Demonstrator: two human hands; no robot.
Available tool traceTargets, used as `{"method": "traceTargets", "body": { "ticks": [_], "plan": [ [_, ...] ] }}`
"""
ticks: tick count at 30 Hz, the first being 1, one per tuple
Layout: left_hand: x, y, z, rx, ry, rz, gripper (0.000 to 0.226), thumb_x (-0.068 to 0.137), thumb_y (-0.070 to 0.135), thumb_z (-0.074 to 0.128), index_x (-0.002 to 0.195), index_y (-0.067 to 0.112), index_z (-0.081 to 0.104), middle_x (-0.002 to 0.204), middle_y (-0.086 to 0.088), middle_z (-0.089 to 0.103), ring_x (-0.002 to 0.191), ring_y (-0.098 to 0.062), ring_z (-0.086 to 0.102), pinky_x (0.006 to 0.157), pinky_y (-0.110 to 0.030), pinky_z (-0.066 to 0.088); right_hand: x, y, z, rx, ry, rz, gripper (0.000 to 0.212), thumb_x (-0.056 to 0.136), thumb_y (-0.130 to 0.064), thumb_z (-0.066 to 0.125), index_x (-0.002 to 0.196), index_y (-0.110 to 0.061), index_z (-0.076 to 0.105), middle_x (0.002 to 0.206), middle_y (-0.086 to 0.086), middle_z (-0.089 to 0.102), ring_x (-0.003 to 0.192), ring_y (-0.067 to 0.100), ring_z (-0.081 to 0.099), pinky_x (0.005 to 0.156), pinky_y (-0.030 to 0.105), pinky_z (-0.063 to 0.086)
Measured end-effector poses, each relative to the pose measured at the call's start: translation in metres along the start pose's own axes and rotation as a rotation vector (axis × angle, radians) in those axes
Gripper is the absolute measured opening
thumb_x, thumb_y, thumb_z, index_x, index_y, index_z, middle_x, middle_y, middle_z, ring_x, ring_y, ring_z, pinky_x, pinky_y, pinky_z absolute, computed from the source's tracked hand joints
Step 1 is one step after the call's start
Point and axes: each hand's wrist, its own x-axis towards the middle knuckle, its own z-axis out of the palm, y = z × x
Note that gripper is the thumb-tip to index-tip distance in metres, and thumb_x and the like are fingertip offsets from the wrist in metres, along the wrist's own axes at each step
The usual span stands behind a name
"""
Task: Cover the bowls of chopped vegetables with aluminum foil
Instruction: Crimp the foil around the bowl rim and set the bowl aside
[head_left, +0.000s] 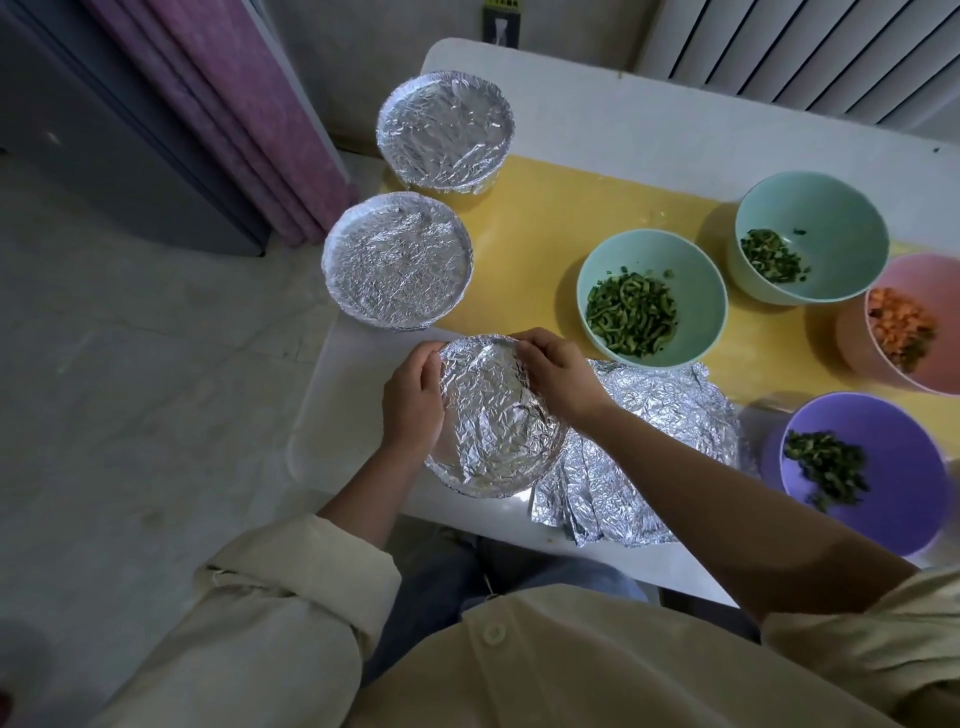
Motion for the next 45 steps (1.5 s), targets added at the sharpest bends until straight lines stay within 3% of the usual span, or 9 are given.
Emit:
{"method": "traceTargets", "body": {
  "ticks": [15, 19, 24, 29, 33, 36, 38, 40, 45],
  "plan": [
    [0.000, -0.003, -0.002, 0.005, 0.022, 0.028, 0.028, 0.105, 0.012, 0.042, 0.116, 0.005, 0.066, 0.098, -0.016, 0.070, 0.092, -0.032, 0.063, 0.069, -0.023, 0.036, 0.010, -0.012, -0.008, -0.055, -0.163, -0.035, 0.030, 0.104, -0.014, 0.042, 0.126, -0.019, 0.061, 0.075, -0.002, 0.057, 0.067, 0.017, 0.049, 0.062, 0.027, 0.040],
    [-0.001, 0.000, -0.001, 0.017, 0.029, 0.036, 0.028, 0.105, 0.012, 0.042, 0.116, 0.005, 0.067, 0.099, -0.018, 0.070, 0.093, -0.032, 0.064, 0.070, -0.023, 0.038, 0.012, -0.010, -0.003, -0.089, -0.135, -0.071, 0.025, 0.103, -0.011, 0.044, 0.117, -0.013, 0.064, 0.080, -0.020, 0.064, 0.071, -0.006, 0.055, 0.071, 0.020, 0.042],
    [-0.002, 0.003, 0.000, 0.028, 0.046, 0.020, 0.028, 0.104, 0.011, 0.042, 0.116, 0.006, 0.067, 0.100, -0.014, 0.071, 0.091, -0.027, 0.063, 0.071, -0.023, 0.036, 0.014, -0.012, -0.005, -0.088, -0.175, -0.007, 0.023, 0.102, -0.019, 0.046, 0.108, -0.028, 0.066, 0.088, 0.003, 0.066, 0.079, 0.015, 0.056, 0.075, 0.033, 0.043],
    [-0.003, -0.002, -0.008, 0.001, 0.084, -0.027, 0.024, 0.104, 0.011, 0.041, 0.103, 0.005, 0.065, 0.084, -0.003, 0.064, 0.075, -0.018, 0.052, 0.068, -0.026, 0.033, -0.009, -0.027, -0.011, -0.114, -0.041, 0.000, 0.041, 0.102, -0.023, 0.047, 0.142, -0.013, 0.047, 0.141, 0.002, 0.052, 0.125, 0.009, 0.047, 0.104, 0.024, 0.035],
    [-0.009, -0.006, -0.016, 0.003, 0.059, -0.052, 0.022, 0.103, 0.016, 0.043, 0.099, 0.007, 0.062, 0.073, 0.004, 0.058, 0.074, -0.023, 0.052, 0.068, -0.031, 0.034, -0.051, -0.019, -0.003, -0.038, 0.306, 0.044, 0.037, 0.100, -0.021, 0.052, 0.134, -0.009, 0.056, 0.127, 0.001, 0.062, 0.114, 0.008, 0.056, 0.098, 0.022, 0.043],
    [-0.018, -0.007, -0.020, 0.062, 0.126, -0.073, 0.028, 0.102, 0.024, 0.046, 0.107, 0.008, 0.069, 0.092, -0.009, 0.071, 0.087, -0.031, 0.062, 0.069, -0.030, 0.035, -0.078, -0.013, 0.009, -0.057, 0.505, 0.089, 0.024, 0.096, -0.019, 0.058, 0.108, -0.002, 0.069, 0.090, 0.001, 0.070, 0.081, 0.005, 0.061, 0.073, 0.023, 0.045],
    [-0.026, -0.007, -0.021, 0.139, 0.199, -0.107, 0.032, 0.100, 0.029, 0.050, 0.085, 0.009, 0.069, 0.082, -0.011, 0.070, 0.080, -0.036, 0.059, 0.064, -0.032, 0.031, -0.086, -0.010, 0.017, -0.068, 0.559, 0.090, 0.024, 0.093, -0.017, 0.063, 0.088, 0.005, 0.068, 0.067, 0.011, 0.066, 0.059, 0.010, 0.054, 0.059, 0.032, 0.041],
    [-0.033, -0.006, -0.022, 0.174, 0.213, -0.098, 0.045, 0.099, 0.023, 0.051, 0.056, 0.012, 0.045, 0.054, -0.008, 0.047, 0.061, -0.034, 0.040, 0.057, -0.035, 0.022, -0.086, -0.009, 0.023, -0.080, 0.591, 0.119, 0.023, 0.091, -0.014, 0.063, 0.088, 0.009, 0.067, 0.073, 0.026, 0.065, 0.058, 0.017, 0.054, 0.059, 0.038, 0.046],
    [-0.028, -0.007, -0.028, 0.210, 0.147, -0.094, 0.051, 0.097, 0.012, 0.049, 0.055, 0.017, 0.021, 0.050, -0.003, 0.019, 0.052, -0.018, 0.014, 0.050, -0.036, 0.012, -0.081, -0.013, 0.028, -0.046, 0.665, 0.182, 0.012, 0.086, -0.004, 0.064, 0.089, 0.000, 0.075, 0.061, 0.011, 0.063, 0.058, 0.011, 0.047, 0.058, 0.025, 0.044]
  ]
}}
